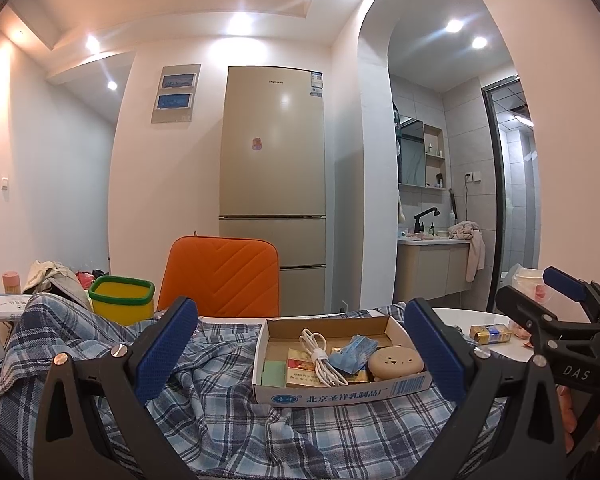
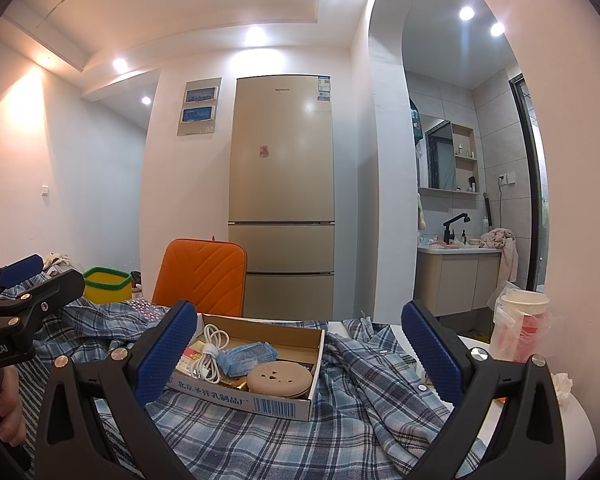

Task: Organize soft objects

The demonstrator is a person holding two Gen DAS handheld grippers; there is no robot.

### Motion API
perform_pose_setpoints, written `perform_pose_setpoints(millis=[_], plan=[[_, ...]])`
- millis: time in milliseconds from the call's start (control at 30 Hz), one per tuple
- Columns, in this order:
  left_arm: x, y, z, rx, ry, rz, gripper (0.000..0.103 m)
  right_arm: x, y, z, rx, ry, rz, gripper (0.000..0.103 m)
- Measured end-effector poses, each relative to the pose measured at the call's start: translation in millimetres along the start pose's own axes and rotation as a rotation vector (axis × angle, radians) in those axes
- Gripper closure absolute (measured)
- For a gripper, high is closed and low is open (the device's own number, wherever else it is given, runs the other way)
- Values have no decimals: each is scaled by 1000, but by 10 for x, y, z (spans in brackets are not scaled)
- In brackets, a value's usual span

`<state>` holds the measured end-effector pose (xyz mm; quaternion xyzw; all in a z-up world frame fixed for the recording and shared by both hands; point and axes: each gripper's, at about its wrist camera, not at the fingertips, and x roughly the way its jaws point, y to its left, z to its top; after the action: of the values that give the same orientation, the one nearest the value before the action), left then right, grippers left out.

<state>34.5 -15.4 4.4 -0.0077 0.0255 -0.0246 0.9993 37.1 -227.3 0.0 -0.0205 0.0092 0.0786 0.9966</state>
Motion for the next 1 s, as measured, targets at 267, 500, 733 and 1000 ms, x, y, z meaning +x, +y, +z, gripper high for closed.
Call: perform_pose_setpoints(millis=[267, 500, 733, 1000], plan=[[0, -3, -6, 3, -5, 2, 0, -2, 0, 0, 2, 2, 0, 0], [-4, -9, -16, 3, -6, 1, 0, 1, -4, 0, 1, 2, 0, 0], [-2, -12, -10, 4, -4, 1, 0, -3, -1, 5, 1, 1, 0, 0], [0, -13, -3, 7, -1, 2, 0, -1, 0, 3, 1, 1, 0, 0]])
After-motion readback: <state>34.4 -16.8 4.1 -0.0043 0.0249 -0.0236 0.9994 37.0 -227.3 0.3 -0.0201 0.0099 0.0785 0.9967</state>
